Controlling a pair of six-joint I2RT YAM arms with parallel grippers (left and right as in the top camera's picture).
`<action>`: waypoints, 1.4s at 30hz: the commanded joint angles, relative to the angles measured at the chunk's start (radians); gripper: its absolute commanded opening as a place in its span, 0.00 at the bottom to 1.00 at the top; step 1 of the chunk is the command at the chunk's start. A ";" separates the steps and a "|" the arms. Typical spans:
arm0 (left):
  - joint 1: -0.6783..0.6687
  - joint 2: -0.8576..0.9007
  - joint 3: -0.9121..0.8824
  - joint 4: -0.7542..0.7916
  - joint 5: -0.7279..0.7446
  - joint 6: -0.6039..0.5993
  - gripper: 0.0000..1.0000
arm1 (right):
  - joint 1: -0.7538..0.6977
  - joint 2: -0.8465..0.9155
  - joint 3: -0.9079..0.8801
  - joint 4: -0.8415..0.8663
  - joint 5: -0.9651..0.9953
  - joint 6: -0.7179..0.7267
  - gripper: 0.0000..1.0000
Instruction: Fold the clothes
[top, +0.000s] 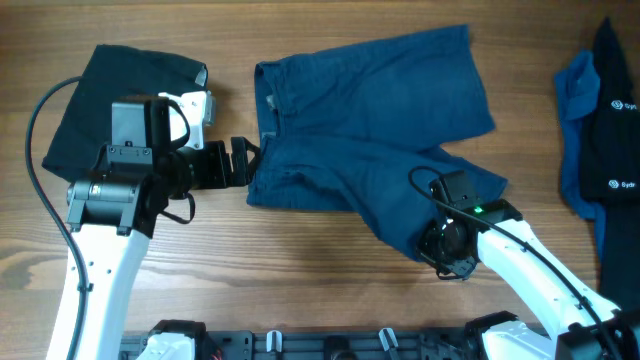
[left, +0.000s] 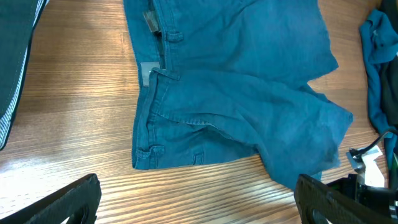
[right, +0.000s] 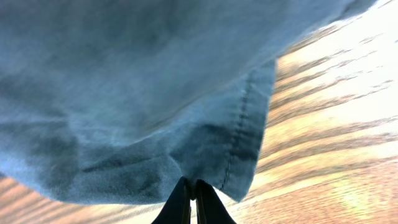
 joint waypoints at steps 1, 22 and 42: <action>-0.005 0.004 0.010 0.000 -0.013 0.024 1.00 | 0.003 -0.039 -0.006 -0.003 0.109 0.073 0.04; -0.078 0.381 0.007 0.014 -0.013 0.024 1.00 | -0.186 -0.445 0.132 -0.254 0.010 -0.047 0.40; -0.101 0.556 0.008 -0.144 0.003 0.050 0.04 | -0.186 -0.105 -0.008 -0.072 -0.185 -0.110 0.62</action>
